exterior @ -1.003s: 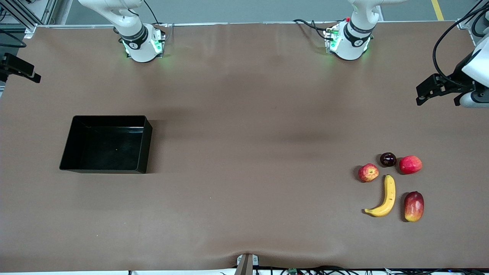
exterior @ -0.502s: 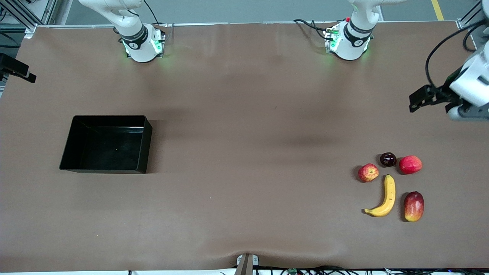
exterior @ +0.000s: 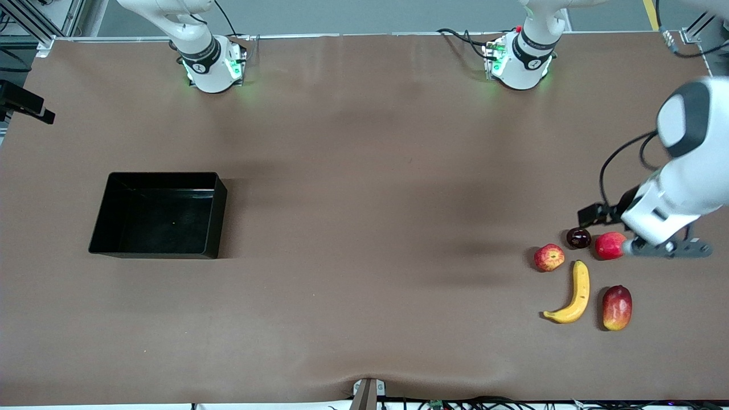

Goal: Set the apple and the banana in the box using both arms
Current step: 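Reach the left gripper to the red-yellow apple and grasp it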

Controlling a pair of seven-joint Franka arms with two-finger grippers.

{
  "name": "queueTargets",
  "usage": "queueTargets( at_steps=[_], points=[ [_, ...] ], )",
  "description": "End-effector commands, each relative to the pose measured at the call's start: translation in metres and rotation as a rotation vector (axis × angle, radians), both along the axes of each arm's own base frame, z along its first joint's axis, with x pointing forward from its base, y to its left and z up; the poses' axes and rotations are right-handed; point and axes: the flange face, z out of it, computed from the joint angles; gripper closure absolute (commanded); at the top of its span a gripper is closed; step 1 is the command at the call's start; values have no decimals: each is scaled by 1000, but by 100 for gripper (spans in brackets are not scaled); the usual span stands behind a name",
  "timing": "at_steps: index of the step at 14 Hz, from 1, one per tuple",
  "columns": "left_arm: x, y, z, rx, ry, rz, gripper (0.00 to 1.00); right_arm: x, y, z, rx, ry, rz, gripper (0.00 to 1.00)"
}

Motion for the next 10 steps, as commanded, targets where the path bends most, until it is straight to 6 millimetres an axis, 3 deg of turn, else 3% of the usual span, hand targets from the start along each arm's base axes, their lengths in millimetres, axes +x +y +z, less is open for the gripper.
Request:
queueTargets(
  at_steps=[1, 4, 6, 10],
  points=[
    [17, 2, -48, -9, -11, 39, 0, 1, -1, 2, 19, -5, -6, 0],
    [22, -1, -106, -19, -15, 93, 0, 1, 0, 2, 19, -5, -4, 0],
    [26, -3, -135, -24, -4, 96, 0, 1, 0, 2, 19, -5, -4, 0],
    [25, -9, -169, -28, 35, 96, 0, 1, 0, 2, 19, -5, -4, 0]
  ],
)
